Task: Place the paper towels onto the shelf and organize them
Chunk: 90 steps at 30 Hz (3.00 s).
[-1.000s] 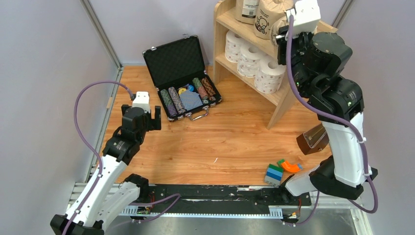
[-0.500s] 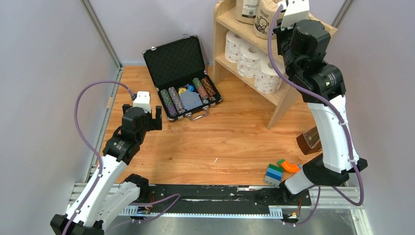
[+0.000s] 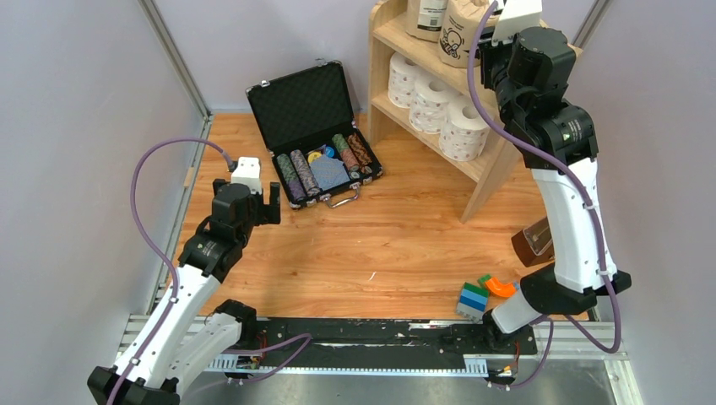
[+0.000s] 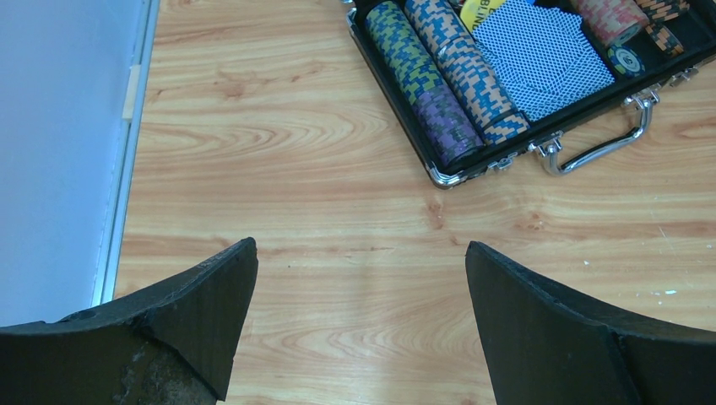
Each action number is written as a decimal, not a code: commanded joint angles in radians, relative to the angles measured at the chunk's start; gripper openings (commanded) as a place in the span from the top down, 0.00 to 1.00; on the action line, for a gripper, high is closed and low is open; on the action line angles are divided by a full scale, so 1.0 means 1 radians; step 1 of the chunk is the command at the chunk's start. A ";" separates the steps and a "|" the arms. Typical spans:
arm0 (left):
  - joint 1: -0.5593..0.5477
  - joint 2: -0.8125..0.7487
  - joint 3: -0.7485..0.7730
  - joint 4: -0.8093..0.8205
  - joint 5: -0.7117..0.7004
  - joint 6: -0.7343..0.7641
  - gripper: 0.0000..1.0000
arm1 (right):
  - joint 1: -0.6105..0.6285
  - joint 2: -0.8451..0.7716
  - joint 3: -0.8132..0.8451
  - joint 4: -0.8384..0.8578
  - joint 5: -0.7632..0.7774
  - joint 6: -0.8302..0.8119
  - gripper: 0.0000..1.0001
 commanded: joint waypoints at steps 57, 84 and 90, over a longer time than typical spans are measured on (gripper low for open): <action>0.005 -0.247 0.308 -0.210 -0.181 -0.031 0.00 | -0.099 -1.071 -1.221 0.558 -0.119 0.336 0.00; 0.005 -0.510 0.248 -0.089 -0.221 -0.107 0.00 | -0.099 -1.297 -1.323 0.556 0.041 0.289 0.00; 0.005 -0.524 0.231 -0.077 -0.225 -0.124 0.00 | -0.098 -1.272 -1.305 0.557 0.038 0.289 0.00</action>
